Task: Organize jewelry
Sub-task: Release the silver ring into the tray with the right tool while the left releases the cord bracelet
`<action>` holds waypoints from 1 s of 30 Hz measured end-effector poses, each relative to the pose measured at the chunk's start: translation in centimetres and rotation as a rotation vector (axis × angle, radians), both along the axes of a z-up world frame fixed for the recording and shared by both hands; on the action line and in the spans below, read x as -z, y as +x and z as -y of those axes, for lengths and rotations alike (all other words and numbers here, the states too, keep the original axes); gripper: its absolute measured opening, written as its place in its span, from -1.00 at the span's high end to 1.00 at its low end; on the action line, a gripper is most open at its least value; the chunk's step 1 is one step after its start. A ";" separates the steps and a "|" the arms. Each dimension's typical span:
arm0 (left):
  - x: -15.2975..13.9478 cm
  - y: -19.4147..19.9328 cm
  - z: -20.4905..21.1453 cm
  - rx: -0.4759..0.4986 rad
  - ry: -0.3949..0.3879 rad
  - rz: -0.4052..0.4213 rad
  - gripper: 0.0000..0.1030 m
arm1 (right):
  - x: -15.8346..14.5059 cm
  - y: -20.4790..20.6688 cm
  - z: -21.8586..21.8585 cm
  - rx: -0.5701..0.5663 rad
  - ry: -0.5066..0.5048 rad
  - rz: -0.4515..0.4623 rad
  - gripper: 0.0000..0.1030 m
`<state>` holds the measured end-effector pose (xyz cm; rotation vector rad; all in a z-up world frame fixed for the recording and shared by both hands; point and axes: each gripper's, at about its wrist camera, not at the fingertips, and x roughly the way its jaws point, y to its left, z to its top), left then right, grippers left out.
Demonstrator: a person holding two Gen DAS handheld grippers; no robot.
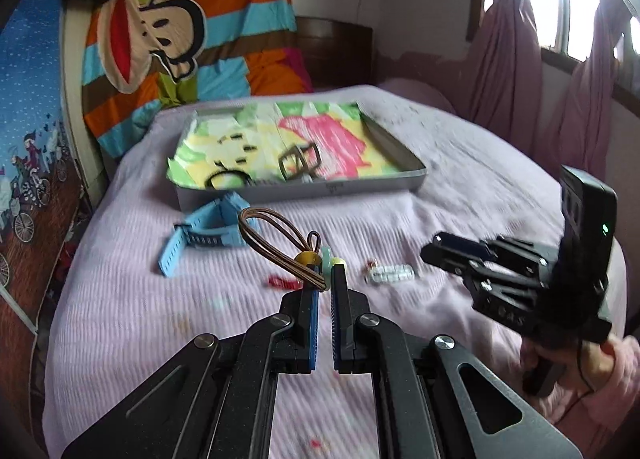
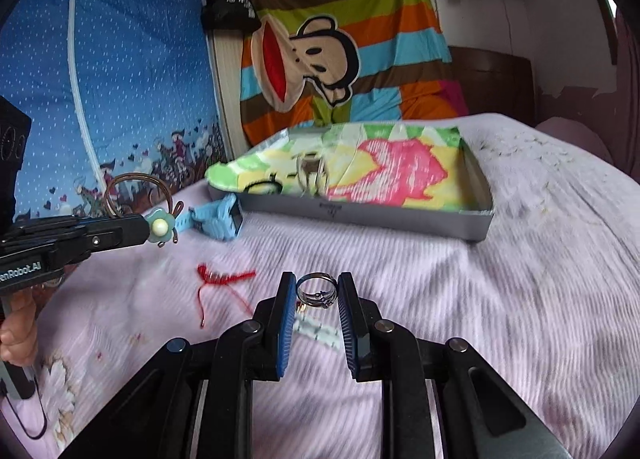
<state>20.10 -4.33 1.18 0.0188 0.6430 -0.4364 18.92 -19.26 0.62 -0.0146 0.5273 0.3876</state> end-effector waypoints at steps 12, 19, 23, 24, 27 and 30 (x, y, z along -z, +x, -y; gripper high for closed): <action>-3.1 7.1 0.5 -0.078 -0.059 0.084 0.93 | -2.8 8.8 1.0 0.061 0.072 0.056 0.61; -2.0 12.7 1.4 -0.092 -0.027 0.038 0.93 | -1.1 12.8 -1.0 0.017 -0.005 -0.007 0.61; -0.4 14.8 1.8 -0.109 0.024 0.002 0.93 | 0.4 14.0 -1.2 0.004 -0.003 -0.060 0.61; 0.1 15.1 1.8 -0.108 0.021 -0.007 0.93 | 0.7 14.3 -1.1 -0.002 0.019 -0.082 0.61; 0.8 15.7 1.8 -0.107 0.009 -0.022 0.93 | 1.3 14.8 -1.3 -0.008 0.009 -0.107 0.61; 1.4 16.2 2.0 -0.115 0.021 -0.036 0.93 | 1.7 15.1 -1.4 -0.011 0.004 -0.128 0.61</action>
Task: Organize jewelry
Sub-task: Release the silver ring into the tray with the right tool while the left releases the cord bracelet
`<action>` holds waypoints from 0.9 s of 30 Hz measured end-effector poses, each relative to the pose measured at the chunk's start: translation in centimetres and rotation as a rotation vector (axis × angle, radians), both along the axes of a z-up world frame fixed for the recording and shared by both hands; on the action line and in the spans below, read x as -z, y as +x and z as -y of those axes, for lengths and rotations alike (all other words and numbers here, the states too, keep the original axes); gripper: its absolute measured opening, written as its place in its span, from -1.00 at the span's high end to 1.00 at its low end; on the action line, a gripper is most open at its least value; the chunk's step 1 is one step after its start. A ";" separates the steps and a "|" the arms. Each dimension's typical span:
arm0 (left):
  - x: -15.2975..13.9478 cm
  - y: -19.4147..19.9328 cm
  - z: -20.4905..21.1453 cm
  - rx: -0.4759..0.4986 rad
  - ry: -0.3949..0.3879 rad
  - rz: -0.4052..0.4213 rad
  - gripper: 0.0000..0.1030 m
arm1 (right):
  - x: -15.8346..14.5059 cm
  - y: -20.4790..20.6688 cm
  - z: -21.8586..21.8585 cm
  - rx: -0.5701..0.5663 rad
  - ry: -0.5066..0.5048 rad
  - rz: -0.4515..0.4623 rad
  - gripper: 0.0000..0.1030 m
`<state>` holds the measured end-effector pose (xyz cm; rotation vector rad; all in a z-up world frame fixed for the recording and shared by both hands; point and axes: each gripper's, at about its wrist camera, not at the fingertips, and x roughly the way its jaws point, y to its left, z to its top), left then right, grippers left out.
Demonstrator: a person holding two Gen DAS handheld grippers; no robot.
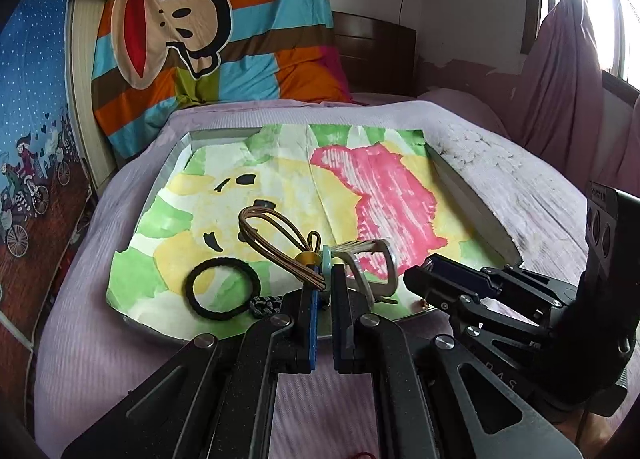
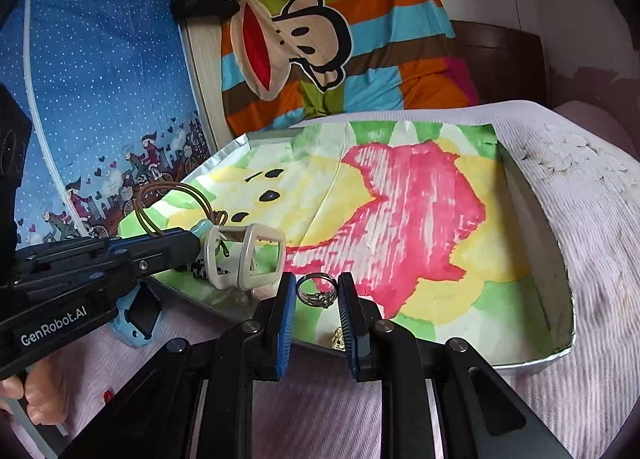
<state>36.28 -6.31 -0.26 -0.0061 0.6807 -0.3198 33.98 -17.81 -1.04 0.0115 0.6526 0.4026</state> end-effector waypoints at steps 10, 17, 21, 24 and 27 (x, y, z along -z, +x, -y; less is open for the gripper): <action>1.7 1.5 -0.6 -0.007 -0.032 -0.110 0.93 | 0.1 0.4 0.1 0.009 0.026 -0.022 0.60; 1.5 0.8 -1.9 -0.028 -0.096 -0.113 0.92 | -0.3 -0.3 0.5 0.041 0.019 0.003 0.37; 0.9 -0.2 -2.7 -0.037 -0.115 -0.093 0.75 | -1.2 -1.4 0.6 0.069 -0.006 0.053 0.14; 0.3 -1.4 -3.1 -0.063 -0.109 -0.066 0.30 | -1.7 -2.0 0.5 0.078 -0.008 0.075 0.02; -0.4 -2.8 -3.7 -0.076 -0.124 -0.036 0.24 | -2.4 -2.9 0.5 0.092 -0.003 0.105 -0.14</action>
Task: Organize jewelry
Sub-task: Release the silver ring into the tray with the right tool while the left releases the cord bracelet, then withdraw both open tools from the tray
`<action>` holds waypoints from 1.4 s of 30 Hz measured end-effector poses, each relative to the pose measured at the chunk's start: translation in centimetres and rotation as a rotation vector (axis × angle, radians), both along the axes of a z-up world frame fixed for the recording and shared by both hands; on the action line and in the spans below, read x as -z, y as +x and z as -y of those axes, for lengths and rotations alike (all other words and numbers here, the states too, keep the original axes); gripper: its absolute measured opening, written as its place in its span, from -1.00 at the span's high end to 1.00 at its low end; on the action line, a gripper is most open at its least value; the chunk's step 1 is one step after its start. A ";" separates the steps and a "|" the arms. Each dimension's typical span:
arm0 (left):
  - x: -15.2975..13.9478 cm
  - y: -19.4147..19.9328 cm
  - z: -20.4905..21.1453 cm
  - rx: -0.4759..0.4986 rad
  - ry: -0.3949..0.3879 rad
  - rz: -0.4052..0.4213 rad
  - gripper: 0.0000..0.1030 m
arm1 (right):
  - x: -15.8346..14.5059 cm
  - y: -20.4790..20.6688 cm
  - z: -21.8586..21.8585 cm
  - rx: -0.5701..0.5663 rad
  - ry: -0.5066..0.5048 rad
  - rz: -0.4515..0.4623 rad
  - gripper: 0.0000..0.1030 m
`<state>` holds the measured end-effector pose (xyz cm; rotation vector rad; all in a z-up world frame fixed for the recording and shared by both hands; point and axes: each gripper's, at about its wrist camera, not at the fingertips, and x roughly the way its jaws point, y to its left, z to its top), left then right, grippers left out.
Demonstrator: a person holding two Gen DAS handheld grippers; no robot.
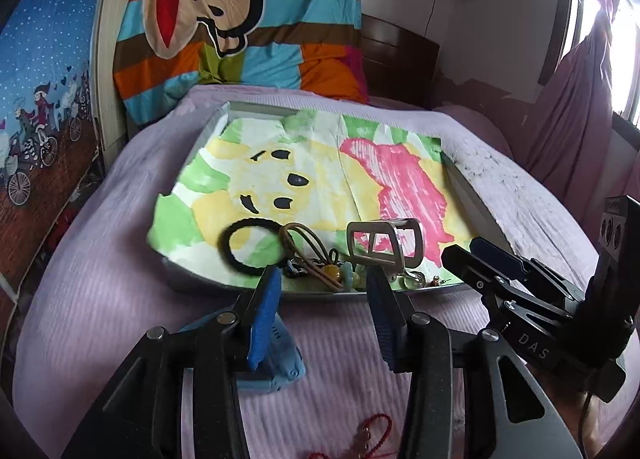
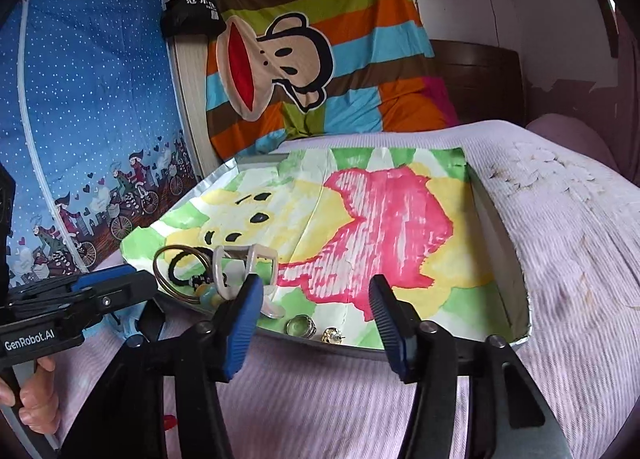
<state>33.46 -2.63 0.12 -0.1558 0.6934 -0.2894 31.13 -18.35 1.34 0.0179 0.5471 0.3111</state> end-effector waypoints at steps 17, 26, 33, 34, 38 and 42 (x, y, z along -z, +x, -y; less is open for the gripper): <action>-3.7 -9.0 -2.9 -0.153 0.043 0.240 -0.72 | -4.0 -8.5 0.9 0.010 0.041 0.220 -1.00; -4.8 -13.7 -3.3 -0.164 0.056 0.312 -0.72 | -5.4 -12.8 1.1 0.014 -0.002 0.267 -1.00; -4.9 -16.2 -3.6 -0.143 0.064 0.323 -0.83 | -5.0 -15.4 1.2 -0.007 -0.048 0.273 -1.00; -4.8 -16.5 -3.5 -0.140 0.068 0.324 -0.83 | -4.8 -15.6 1.3 -0.010 -0.054 0.274 -1.00; -4.2 -17.4 -3.1 -0.119 0.097 0.316 -0.83 | -4.2 -16.1 1.3 -0.020 -0.071 0.265 -1.00; -3.2 -17.7 -2.8 -0.097 0.119 0.297 -0.83 | -3.5 -16.3 1.1 -0.035 -0.093 0.247 -1.00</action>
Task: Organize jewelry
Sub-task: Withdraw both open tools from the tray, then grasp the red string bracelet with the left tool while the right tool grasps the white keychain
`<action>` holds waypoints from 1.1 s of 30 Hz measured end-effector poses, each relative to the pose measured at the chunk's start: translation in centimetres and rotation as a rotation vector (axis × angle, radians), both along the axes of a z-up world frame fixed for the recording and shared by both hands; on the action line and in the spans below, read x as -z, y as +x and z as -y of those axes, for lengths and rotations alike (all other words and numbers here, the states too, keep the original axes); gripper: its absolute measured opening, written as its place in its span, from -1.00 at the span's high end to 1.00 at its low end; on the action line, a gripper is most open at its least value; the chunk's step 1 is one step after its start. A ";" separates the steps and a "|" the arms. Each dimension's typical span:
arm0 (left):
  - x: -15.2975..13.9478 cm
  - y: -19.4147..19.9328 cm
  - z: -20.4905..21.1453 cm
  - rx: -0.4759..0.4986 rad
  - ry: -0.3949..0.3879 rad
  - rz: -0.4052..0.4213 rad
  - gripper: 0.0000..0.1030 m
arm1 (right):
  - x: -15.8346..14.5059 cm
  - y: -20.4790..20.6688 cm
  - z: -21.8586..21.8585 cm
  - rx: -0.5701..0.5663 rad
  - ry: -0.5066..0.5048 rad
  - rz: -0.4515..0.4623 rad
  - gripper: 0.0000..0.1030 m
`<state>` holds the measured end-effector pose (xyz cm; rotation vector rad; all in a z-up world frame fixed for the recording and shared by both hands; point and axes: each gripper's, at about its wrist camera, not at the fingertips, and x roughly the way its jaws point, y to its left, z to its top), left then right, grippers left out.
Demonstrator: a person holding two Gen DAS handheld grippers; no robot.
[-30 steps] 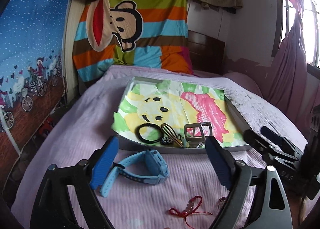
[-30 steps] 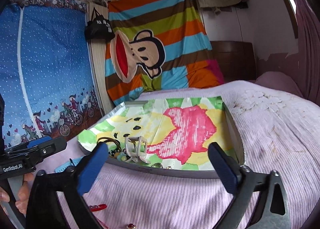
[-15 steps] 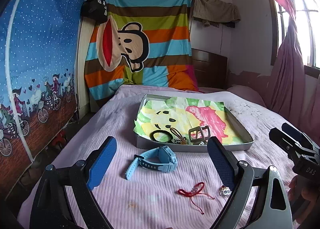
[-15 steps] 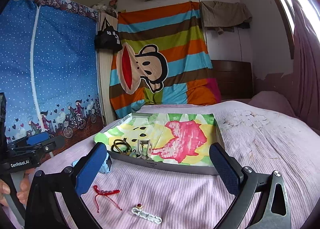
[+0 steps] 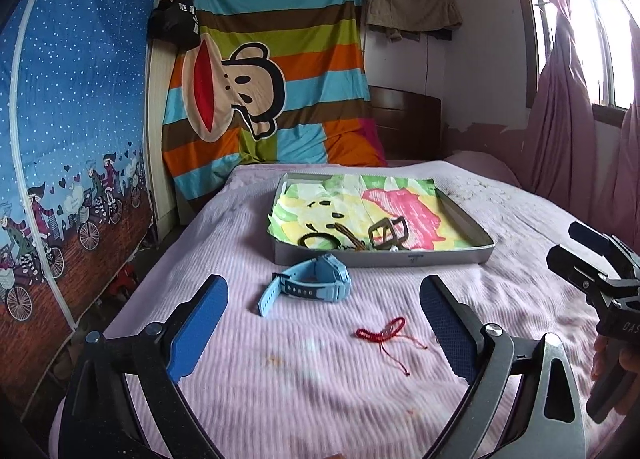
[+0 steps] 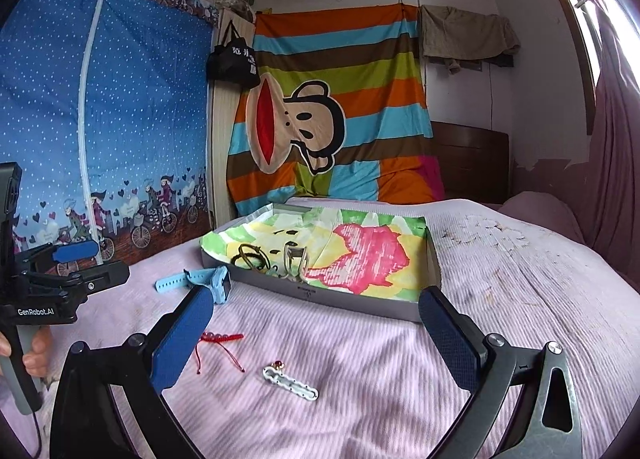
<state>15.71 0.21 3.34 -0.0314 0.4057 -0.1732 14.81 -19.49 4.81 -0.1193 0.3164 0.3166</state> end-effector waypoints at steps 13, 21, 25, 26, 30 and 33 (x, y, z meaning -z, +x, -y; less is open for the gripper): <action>2.7 1.0 -0.1 0.039 0.037 -0.103 -0.83 | 2.4 1.2 -0.2 -0.013 -0.050 -0.100 -1.00; 3.7 2.7 0.1 0.067 0.042 -0.191 -0.83 | 4.1 2.9 -0.1 -0.012 -0.084 -0.214 -1.00; 4.5 4.0 0.0 0.079 0.030 -0.262 -0.83 | 5.1 3.9 0.1 -0.009 -0.090 -0.281 -1.00; 4.7 4.2 0.0 0.083 0.026 -0.275 -0.83 | 5.4 4.1 0.2 -0.011 -0.089 -0.295 -1.00; 5.3 5.1 0.0 0.095 0.012 -0.314 -0.83 | 6.3 4.9 0.3 -0.024 -0.083 -0.352 -1.00; 5.7 5.9 0.1 0.106 0.005 -0.341 -0.83 | 7.0 5.4 0.2 -0.033 -0.087 -0.381 -1.00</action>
